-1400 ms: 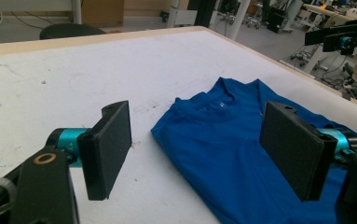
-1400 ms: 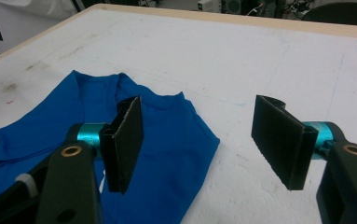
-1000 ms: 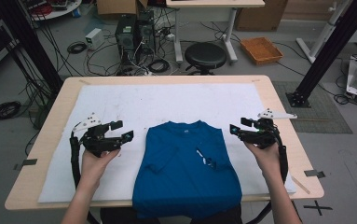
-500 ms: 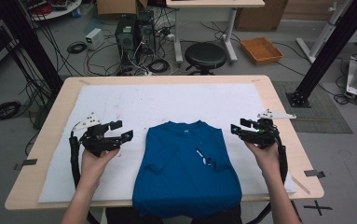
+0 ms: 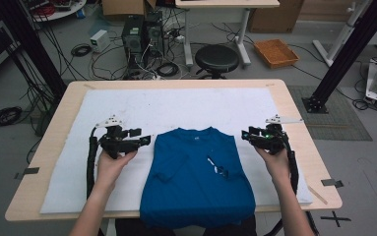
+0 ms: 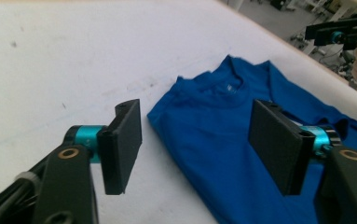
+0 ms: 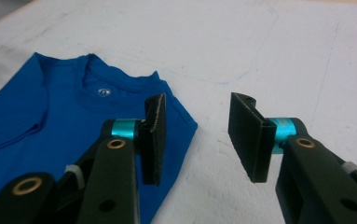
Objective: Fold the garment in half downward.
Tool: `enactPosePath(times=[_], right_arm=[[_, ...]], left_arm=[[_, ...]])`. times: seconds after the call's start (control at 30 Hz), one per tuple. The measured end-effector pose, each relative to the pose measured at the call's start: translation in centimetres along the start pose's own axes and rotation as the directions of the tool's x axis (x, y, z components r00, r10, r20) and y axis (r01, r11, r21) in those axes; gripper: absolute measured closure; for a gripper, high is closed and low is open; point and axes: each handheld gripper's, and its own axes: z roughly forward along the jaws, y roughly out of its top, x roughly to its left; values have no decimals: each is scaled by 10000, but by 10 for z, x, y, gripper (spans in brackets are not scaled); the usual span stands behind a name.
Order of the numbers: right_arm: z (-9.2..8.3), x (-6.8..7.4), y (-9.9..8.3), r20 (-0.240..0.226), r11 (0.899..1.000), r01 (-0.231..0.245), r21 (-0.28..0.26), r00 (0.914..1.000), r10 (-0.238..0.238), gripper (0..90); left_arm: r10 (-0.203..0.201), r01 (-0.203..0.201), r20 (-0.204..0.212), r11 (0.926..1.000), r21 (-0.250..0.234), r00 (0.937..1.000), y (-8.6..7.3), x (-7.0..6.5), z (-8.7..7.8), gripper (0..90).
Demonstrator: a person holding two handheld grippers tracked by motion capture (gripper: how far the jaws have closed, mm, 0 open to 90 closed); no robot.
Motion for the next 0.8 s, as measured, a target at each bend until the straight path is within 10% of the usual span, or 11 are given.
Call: enactPosePath(times=[0.57, 0.7, 0.8], right_arm=[[52, 4, -5, 9, 9871, -295, 1575, 9996, 298, 662], [63, 7, -8, 272, 9722, 440, 2298, 9983, -516, 869], [58, 6, -6, 222, 9743, 568, 2182, 9978, -631, 852]], left_arm=[[-212, 324, -612, 9818, 1871, 9979, -3, -2, 52, 481], [-182, 388, -937, 9739, 2235, 9954, -5, -1, 56, 767], [190, 180, -1495, 9700, 2424, 9886, -5, -1, 53, 806]])
